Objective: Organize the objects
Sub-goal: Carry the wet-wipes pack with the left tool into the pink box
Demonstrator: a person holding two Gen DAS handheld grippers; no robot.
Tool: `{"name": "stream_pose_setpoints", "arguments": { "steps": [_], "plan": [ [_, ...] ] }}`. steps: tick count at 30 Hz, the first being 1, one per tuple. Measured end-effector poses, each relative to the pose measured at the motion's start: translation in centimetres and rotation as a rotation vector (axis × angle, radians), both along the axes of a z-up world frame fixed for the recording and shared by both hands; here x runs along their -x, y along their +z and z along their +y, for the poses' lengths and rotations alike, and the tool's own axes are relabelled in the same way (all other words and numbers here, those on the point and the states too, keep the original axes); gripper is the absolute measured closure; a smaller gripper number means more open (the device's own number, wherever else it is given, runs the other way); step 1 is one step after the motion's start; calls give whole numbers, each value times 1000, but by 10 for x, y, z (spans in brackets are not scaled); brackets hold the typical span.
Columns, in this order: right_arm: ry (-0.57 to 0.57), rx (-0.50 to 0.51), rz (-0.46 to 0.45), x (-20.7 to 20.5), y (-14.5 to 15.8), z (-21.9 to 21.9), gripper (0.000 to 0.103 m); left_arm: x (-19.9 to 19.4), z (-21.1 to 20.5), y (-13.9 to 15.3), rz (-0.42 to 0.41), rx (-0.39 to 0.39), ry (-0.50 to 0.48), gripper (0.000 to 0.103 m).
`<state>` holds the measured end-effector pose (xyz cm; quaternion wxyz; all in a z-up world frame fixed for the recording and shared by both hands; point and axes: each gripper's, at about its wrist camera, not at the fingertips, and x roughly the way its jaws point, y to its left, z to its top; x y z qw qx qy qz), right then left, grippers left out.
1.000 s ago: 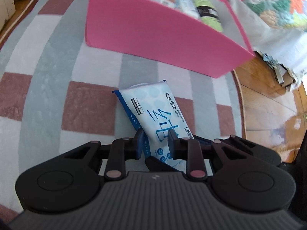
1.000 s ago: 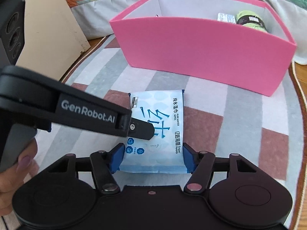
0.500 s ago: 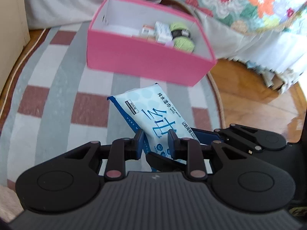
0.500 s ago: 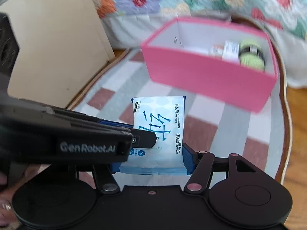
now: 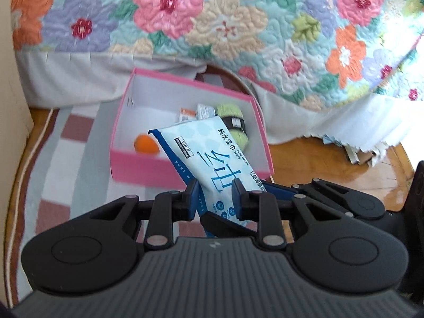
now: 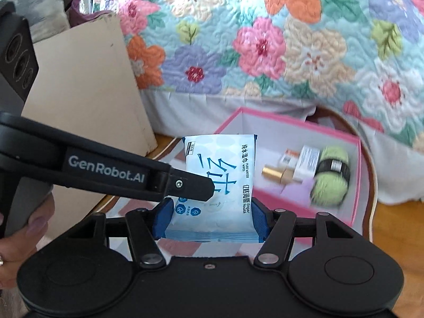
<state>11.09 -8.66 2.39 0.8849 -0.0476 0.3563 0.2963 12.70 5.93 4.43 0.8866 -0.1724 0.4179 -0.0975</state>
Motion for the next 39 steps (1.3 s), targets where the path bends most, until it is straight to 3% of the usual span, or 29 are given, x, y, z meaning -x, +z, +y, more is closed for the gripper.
{"name": "stream_pose_setpoints", "arguments": {
  "steps": [4, 9, 15, 20, 26, 35, 36, 39],
  "plan": [
    [-7, 2, -5, -38, 1, 5, 36, -40, -3, 5, 13, -64, 25, 78],
    [-16, -66, 73, -95, -7, 2, 36, -99, 6, -6, 57, -80, 36, 78],
    [17, -95, 148, -158, -38, 2, 36, -174, 34, -44, 174, -12, -6, 78],
    [-17, -211, 308, -207, -82, -4, 36, -218, 41, -79, 260, -42, -6, 78],
    [-66, -205, 372, -230, -110, 4, 37, -247, 37, -113, 310, -77, -3, 78],
    [-75, -154, 378, -237, -122, 15, 36, -245, 21, -123, 263, -214, 55, 78],
    [-74, -148, 379, -235, -122, 16, 38, -242, 22, -121, 251, -216, 65, 78],
    [-47, -98, 359, -232, -124, 22, 69, -231, 23, -114, 216, -210, 85, 78]
  ]
}}
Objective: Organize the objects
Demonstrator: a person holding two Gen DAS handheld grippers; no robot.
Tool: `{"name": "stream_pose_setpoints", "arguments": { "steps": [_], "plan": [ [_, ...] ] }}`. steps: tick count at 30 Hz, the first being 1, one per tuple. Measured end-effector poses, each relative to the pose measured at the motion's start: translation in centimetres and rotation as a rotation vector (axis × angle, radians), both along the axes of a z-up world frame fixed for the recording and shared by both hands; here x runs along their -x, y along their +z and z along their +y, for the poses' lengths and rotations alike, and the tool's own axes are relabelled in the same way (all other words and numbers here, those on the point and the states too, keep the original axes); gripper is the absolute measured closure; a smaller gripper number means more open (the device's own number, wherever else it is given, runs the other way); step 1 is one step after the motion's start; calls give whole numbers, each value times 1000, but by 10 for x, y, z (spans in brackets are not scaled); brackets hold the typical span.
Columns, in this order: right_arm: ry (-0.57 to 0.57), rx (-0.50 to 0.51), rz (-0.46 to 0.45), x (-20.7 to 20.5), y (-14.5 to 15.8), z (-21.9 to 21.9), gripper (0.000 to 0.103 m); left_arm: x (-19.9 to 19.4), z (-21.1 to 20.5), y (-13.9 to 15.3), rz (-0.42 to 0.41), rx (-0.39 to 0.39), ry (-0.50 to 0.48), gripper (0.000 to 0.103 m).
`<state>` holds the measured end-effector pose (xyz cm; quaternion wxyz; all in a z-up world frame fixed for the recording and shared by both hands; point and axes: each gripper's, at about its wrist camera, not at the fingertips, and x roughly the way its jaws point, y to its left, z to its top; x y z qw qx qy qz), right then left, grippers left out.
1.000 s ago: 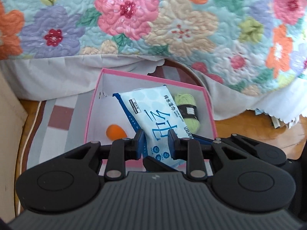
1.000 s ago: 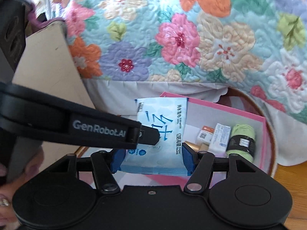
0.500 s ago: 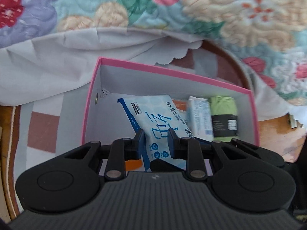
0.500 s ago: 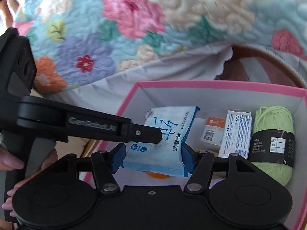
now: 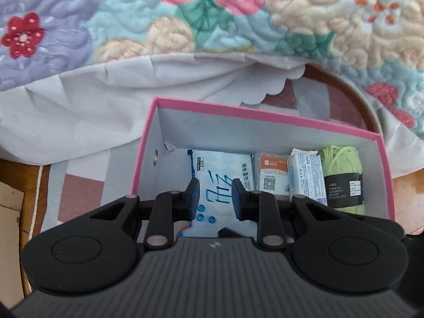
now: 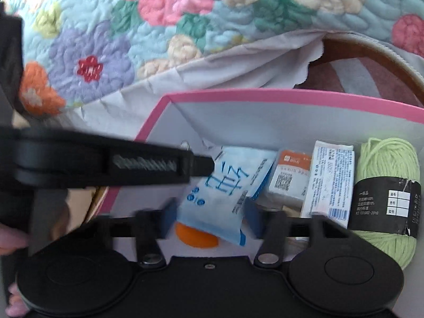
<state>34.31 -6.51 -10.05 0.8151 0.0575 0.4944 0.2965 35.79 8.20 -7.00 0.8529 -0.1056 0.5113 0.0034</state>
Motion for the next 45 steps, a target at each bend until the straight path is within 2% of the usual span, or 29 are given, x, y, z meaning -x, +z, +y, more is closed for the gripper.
{"name": "stream_pose_setpoints", "arguments": {
  "steps": [1, 2, 7, 9, 12, 15, 19, 24, 27, 34, 38, 45],
  "plan": [
    [3, 20, -11, 0, -1, 3, 81, 2, 0, 1, -11, -9, 8, 78],
    [1, 32, -18, 0, -2, 5, 84, 4, -1, 2, -21, -17, 13, 78],
    [-55, 21, 9, -9, -6, 13, 85, 6, 7, 5, -39, 4, 41, 78],
    [-45, 66, -13, -10, -9, 19, 85, 9, 8, 6, -45, -2, 45, 78],
    [-28, 39, -10, -3, -4, 14, 85, 16, 10, 10, -40, -16, 39, 78],
    [-13, 21, -31, 11, 5, 7, 81, 25, 9, 11, -33, -32, 31, 75],
    [7, 69, -57, 25, 13, 4, 81, 35, 8, 12, -16, -27, 27, 74],
    [10, 43, -84, 48, 38, -11, 77, 55, 4, 26, -1, -33, 30, 62],
    [21, 84, -96, 61, 51, -18, 75, 68, 1, 35, 45, -8, 19, 62],
    [21, 118, -133, 93, 92, -34, 65, 103, -6, 72, 50, -36, -16, 56],
    [14, 65, -142, 115, 116, -48, 60, 126, -7, 95, 32, -68, -22, 52],
    [1, 60, -189, 154, 150, -64, 52, 169, -9, 127, 12, -113, -23, 46]
  ]
}}
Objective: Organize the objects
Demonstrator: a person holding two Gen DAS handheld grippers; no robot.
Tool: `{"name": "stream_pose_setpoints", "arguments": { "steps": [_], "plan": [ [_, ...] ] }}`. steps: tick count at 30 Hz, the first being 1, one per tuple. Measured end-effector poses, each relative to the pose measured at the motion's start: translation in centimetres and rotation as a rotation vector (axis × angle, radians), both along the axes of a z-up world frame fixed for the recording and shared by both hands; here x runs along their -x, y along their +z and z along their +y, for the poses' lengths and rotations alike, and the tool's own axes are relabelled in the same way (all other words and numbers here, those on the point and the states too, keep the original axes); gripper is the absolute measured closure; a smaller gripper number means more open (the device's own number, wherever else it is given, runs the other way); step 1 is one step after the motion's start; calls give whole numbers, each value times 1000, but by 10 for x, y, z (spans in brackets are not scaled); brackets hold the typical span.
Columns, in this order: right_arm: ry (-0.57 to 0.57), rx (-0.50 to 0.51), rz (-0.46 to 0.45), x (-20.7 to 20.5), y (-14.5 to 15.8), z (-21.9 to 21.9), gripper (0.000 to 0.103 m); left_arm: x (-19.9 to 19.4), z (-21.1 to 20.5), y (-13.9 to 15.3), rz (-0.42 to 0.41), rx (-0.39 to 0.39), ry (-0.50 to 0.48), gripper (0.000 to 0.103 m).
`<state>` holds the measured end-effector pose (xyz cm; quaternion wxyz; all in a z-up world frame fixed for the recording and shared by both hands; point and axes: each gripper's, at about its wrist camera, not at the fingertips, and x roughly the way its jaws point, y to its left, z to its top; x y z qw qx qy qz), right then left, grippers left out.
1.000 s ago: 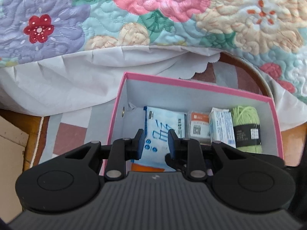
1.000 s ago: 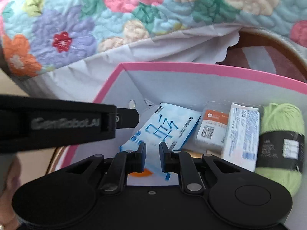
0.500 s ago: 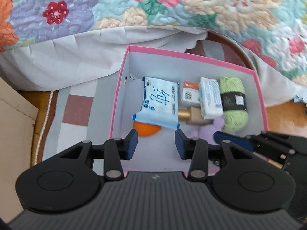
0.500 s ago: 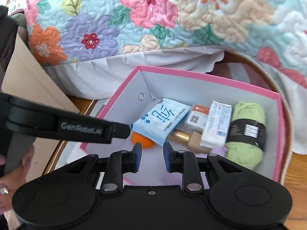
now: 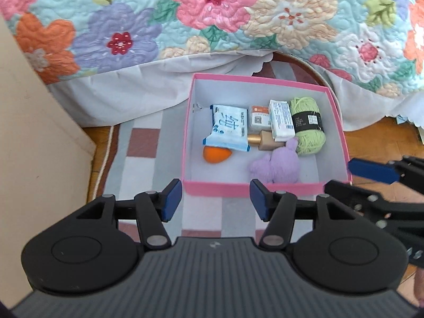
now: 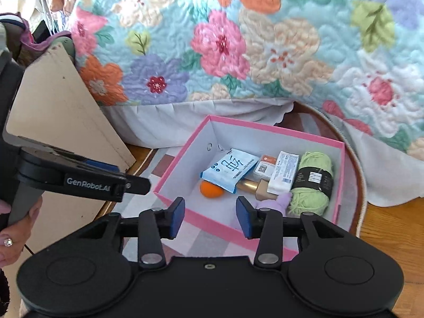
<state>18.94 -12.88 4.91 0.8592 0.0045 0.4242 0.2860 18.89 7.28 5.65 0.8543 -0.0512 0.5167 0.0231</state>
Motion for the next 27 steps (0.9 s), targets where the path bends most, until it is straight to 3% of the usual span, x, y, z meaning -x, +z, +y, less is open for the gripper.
{"name": "stream_pose_setpoints", "arguments": {
  "steps": [11, 20, 27],
  "plan": [
    [8, -17, -74, 62, 34, -24, 44, 58, -3, 20, -12, -36, 6, 39],
    [-24, -12, -55, 107, 31, -39, 39, 92, -12, 21, -34, -57, 13, 37],
    [-53, 4, -2, 123, 17, -42, 35, 111, -28, 23, -62, -141, 15, 35]
  ]
}}
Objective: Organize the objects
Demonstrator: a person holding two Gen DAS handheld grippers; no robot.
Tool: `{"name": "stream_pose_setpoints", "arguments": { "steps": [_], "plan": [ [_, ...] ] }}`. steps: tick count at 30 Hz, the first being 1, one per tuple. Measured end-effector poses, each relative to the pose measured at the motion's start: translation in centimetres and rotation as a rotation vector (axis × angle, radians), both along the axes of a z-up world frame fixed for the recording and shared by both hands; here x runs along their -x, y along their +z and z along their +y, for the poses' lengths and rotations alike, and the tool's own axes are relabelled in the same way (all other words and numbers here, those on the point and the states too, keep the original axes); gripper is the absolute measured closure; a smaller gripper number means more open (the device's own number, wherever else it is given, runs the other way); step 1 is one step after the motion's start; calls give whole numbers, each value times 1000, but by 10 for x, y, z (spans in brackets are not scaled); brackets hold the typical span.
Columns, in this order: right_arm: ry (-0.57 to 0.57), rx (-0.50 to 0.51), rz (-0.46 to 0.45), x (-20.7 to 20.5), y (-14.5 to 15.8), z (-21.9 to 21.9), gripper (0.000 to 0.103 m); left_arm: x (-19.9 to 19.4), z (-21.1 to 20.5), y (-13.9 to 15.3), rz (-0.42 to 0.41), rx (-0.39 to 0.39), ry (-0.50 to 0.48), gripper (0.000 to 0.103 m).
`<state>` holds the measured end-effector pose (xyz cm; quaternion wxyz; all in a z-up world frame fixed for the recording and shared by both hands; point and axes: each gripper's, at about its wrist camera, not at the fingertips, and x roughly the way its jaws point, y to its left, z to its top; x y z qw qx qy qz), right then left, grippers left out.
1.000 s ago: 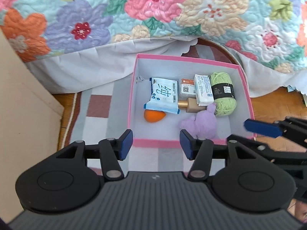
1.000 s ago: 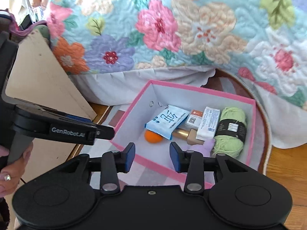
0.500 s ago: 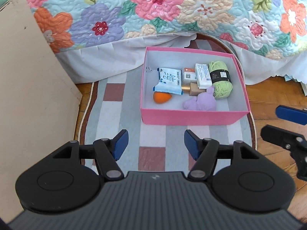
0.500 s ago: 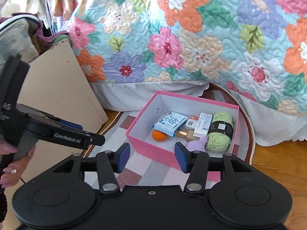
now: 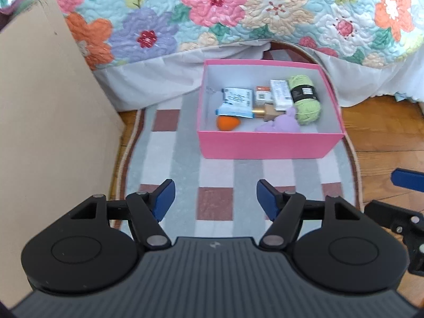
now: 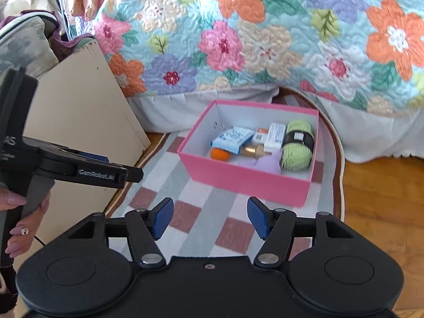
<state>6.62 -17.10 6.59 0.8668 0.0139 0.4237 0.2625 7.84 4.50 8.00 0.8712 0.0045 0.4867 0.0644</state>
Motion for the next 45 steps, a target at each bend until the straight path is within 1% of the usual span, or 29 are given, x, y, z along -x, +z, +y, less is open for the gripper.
{"name": "stream_pose_setpoints", "arguments": {
  "steps": [2, 3, 6, 9, 12, 15, 16, 17, 18, 20, 21, 24, 27, 39, 45],
  "plan": [
    [-13, 2, 19, 1, -6, -2, 34, 4, -6, 2, -19, -24, -20, 33],
    [-16, 1, 27, 1, -10, -3, 34, 6, -8, 3, -18, -17, -26, 31],
    [-34, 4, 45, 2, -17, -7, 34, 11, -11, 3, -16, -10, -30, 31],
    [-58, 25, 41, 2, -21, -10, 34, 18, -15, 3, -12, -17, -30, 30],
    [-66, 58, 26, 3, -22, -10, 32, 23, -16, 1, -3, -7, -24, 29],
    [-59, 88, 9, 7, -23, -10, 30, 29, -19, 4, -16, -2, -34, 28],
    [-63, 90, 8, 8, -22, -11, 30, 31, -20, 5, -23, -2, -41, 27],
    [-72, 91, 8, 9, -22, -12, 29, 33, -21, 7, -28, 0, -45, 22],
    [-79, 93, 10, 10, -21, -13, 28, 36, -22, 8, -36, 5, -44, 17],
    [-77, 107, 19, 12, -21, -10, 16, 38, -21, 9, -44, 20, -38, 15],
    [-74, 112, 21, 14, -21, -8, 8, 40, -20, 8, -40, 29, -32, 13],
    [-85, 115, 24, 18, -22, -5, 8, 42, -19, 5, -20, 41, -29, 5],
    [-118, 129, 54, 17, -25, -3, 8, 41, -17, 2, -2, 42, -18, 1],
    [-170, 172, 84, 18, -28, -5, 8, 47, -6, -18, 66, 103, 45, 1],
    [-174, 209, 83, 17, -28, -4, 8, 46, -4, -26, 102, 98, 48, 1]
  ]
}}
